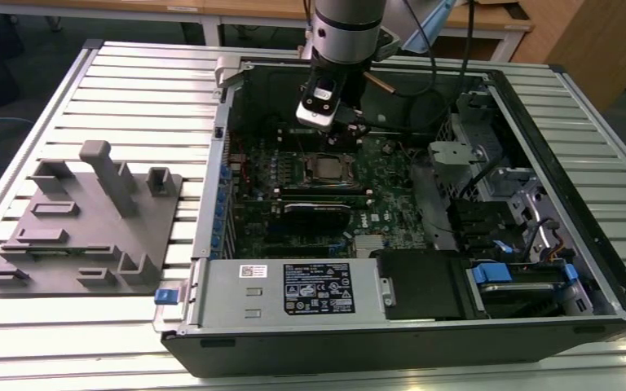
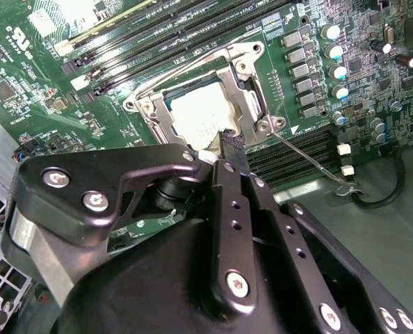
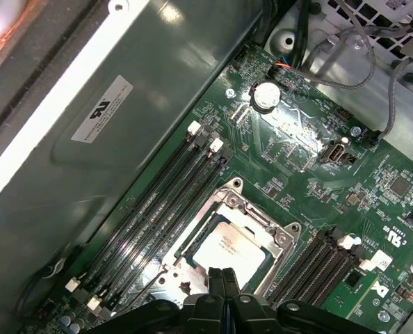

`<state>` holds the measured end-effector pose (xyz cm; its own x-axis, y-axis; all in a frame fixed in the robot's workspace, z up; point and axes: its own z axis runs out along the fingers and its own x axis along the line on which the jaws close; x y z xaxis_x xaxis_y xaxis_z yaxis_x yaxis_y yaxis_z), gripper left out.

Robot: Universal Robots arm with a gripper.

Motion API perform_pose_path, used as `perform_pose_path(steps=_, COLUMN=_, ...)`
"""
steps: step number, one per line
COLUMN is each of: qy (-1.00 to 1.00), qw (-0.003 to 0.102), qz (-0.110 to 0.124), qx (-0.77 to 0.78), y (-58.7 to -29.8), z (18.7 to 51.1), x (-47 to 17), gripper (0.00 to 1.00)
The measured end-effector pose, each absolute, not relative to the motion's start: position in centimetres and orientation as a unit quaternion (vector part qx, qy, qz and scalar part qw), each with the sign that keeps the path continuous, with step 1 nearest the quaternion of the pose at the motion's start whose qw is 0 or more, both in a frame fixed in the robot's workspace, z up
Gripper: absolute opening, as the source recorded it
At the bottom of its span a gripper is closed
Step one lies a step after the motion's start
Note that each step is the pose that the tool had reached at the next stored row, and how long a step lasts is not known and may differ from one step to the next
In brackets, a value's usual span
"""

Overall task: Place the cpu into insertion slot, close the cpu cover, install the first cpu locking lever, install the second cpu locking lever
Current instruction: 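Close the cpu cover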

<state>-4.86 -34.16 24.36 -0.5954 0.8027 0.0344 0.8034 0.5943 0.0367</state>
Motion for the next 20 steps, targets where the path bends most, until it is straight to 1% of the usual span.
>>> perform_pose_path(steps=20, qy=-0.903, qw=0.008, qz=-0.024, qx=-0.43, y=-34.16, z=24.36, x=-4.86, gripper=0.11)
